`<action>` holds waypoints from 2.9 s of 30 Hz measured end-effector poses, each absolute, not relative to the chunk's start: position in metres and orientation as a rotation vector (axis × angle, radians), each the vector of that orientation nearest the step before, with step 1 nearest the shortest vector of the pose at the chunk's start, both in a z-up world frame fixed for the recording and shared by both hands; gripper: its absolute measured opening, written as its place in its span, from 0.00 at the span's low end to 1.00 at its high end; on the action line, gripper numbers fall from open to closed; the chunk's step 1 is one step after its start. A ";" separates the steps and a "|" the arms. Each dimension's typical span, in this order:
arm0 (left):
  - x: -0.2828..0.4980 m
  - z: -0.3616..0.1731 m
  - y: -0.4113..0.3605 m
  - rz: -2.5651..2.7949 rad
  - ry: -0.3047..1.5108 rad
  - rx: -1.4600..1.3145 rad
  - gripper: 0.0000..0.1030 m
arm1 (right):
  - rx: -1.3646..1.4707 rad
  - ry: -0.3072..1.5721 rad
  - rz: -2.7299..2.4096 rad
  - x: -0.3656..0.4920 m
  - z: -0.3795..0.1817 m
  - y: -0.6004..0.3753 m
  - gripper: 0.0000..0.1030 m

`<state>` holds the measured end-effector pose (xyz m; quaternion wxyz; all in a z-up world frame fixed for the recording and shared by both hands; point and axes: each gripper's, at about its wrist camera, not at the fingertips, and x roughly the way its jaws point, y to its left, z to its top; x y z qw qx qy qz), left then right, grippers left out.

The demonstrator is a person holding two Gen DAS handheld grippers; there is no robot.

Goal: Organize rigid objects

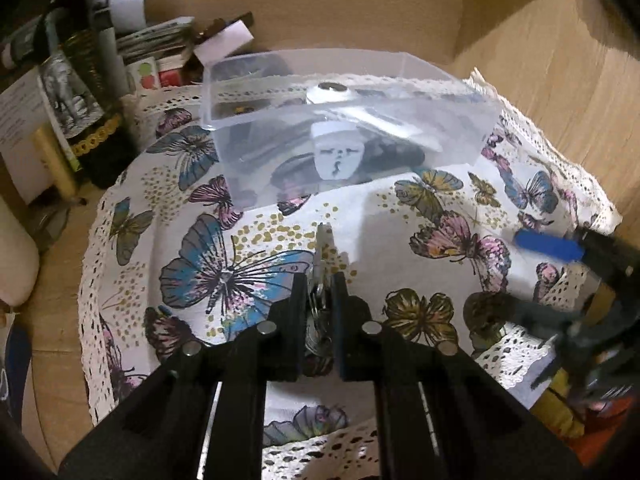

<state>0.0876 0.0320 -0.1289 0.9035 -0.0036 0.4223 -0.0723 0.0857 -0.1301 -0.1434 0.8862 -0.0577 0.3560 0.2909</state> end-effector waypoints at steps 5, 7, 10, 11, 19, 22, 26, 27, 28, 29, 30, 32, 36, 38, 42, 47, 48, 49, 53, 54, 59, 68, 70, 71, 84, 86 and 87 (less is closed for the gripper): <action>0.085 -0.119 0.031 -0.154 0.834 -0.019 0.10 | -0.177 0.767 0.608 0.081 -0.160 -0.119 0.30; 0.084 -0.114 0.030 -0.155 0.819 -0.017 0.10 | -0.173 0.761 0.604 0.080 -0.158 -0.121 0.29; 0.082 -0.105 0.029 -0.162 0.793 -0.021 0.10 | -0.158 0.746 0.583 0.083 -0.153 -0.125 0.29; 0.082 -0.102 0.028 -0.165 0.786 -0.024 0.10 | -0.154 0.737 0.572 0.085 -0.149 -0.127 0.29; 0.084 -0.069 0.029 -0.181 0.697 -0.050 0.10 | -0.100 0.623 0.496 0.102 -0.105 -0.150 0.29; 0.085 -0.053 0.029 -0.186 0.655 -0.051 0.10 | -0.078 0.564 0.478 0.109 -0.083 -0.156 0.29; 0.089 -0.031 0.028 -0.189 0.600 -0.045 0.10 | -0.055 0.498 0.465 0.118 -0.058 -0.160 0.29; 0.090 -0.027 0.028 -0.187 0.590 -0.045 0.10 | -0.050 0.483 0.464 0.121 -0.052 -0.160 0.29; 0.092 -0.021 0.029 -0.184 0.576 -0.047 0.10 | -0.044 0.470 0.464 0.124 -0.046 -0.161 0.29; 0.094 -0.017 0.030 -0.183 0.567 -0.049 0.10 | -0.040 0.459 0.466 0.127 -0.042 -0.161 0.29; 0.096 -0.014 0.032 -0.182 0.558 -0.052 0.10 | -0.038 0.447 0.467 0.130 -0.036 -0.161 0.29; 0.101 -0.007 0.033 -0.178 0.536 -0.055 0.10 | -0.037 0.423 0.465 0.136 -0.027 -0.160 0.29; 0.119 -0.004 0.036 -0.166 0.525 -0.063 0.10 | -0.035 0.416 0.465 0.154 -0.021 -0.155 0.29; 0.133 -0.008 0.039 -0.167 0.545 -0.077 0.10 | -0.038 0.428 0.461 0.163 -0.022 -0.153 0.29; 0.169 -0.027 0.046 -0.180 0.625 -0.113 0.10 | -0.043 0.490 0.458 0.190 -0.038 -0.147 0.29; 0.212 -0.066 0.053 -0.191 0.757 -0.155 0.10 | -0.057 0.607 0.451 0.223 -0.071 -0.128 0.29; 0.217 -0.072 0.053 -0.197 0.781 -0.165 0.10 | -0.060 0.622 0.449 0.227 -0.076 -0.127 0.29; 0.222 -0.079 0.054 -0.208 0.807 -0.172 0.10 | -0.064 0.646 0.444 0.233 -0.083 -0.123 0.29; 0.222 -0.084 0.046 -0.207 0.810 -0.130 0.10 | -0.077 0.718 0.451 0.246 -0.101 -0.116 0.30; 0.220 -0.083 0.045 -0.225 0.803 -0.136 0.10 | -0.083 0.725 0.458 0.246 -0.103 -0.114 0.30; 0.209 -0.073 0.041 -0.210 0.761 -0.104 0.10 | -0.104 0.694 0.449 0.238 -0.098 -0.114 0.34; 0.160 -0.030 0.037 -0.163 0.605 -0.062 0.33 | -0.097 0.503 0.439 0.185 -0.049 -0.132 0.48; 0.145 -0.019 0.035 -0.152 0.557 -0.053 0.52 | -0.093 0.440 0.444 0.164 -0.034 -0.138 0.50; 0.136 -0.013 0.033 -0.140 0.525 -0.045 0.57 | -0.089 0.419 0.451 0.156 -0.029 -0.141 0.50; 0.041 0.020 0.016 -0.065 0.289 0.002 0.98 | -0.054 0.180 0.451 0.057 0.007 -0.164 0.89; 0.031 0.022 0.015 -0.065 0.275 -0.006 0.99 | -0.050 0.167 0.442 0.051 0.006 -0.164 0.96; 0.027 0.023 0.015 -0.064 0.268 -0.009 0.99 | -0.047 0.160 0.439 0.047 0.005 -0.165 0.98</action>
